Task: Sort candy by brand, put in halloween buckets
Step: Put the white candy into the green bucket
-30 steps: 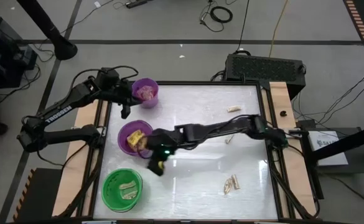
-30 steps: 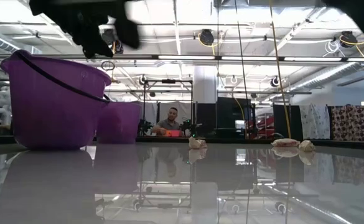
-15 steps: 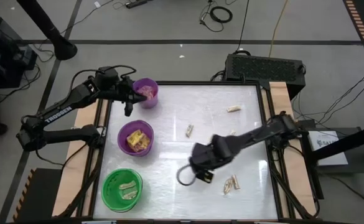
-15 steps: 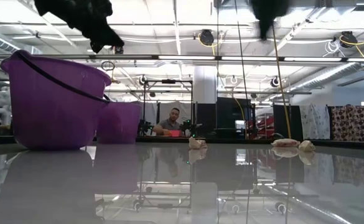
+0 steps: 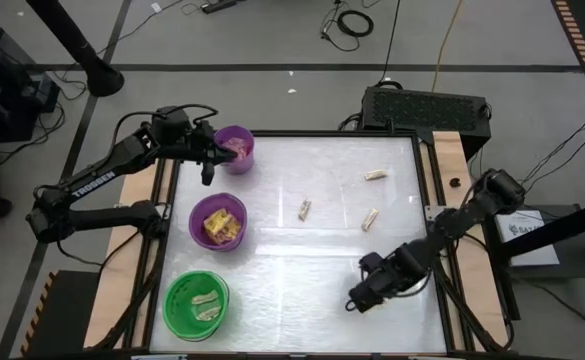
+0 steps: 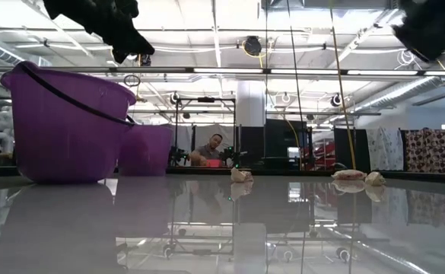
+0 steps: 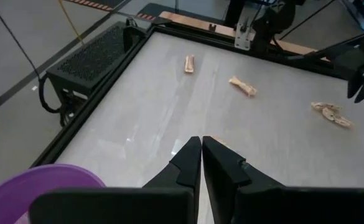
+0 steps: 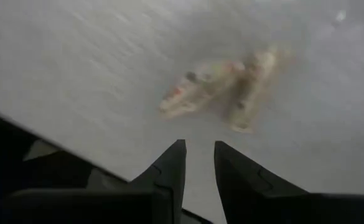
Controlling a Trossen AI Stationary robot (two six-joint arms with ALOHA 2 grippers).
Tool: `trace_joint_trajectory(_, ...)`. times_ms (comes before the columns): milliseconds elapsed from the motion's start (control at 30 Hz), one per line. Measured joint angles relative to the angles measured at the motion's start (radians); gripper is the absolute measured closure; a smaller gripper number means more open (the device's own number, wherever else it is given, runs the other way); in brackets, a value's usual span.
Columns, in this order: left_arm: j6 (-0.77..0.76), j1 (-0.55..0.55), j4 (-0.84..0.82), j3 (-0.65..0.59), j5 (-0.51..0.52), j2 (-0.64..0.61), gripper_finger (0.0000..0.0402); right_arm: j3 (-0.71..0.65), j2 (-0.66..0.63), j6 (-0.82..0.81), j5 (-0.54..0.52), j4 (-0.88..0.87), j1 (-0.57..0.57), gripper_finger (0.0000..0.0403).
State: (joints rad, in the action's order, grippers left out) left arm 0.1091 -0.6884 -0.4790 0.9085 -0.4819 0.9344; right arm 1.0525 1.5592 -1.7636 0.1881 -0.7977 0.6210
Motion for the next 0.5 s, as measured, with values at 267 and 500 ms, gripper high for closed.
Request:
trace_joint_trajectory(267, -0.001, 0.0, -0.001, 0.0, 0.015, 0.0, 0.0379, -0.052, 0.002, -0.144, 0.017, 0.006, 0.08, 0.0326)
trace_joint_trajectory(500, 0.0, 0.0, -0.004, 0.0, 0.015, 0.0, 0.0379, -0.114, 0.011, -0.096, -0.016, 0.072, 0.127, 0.0326)
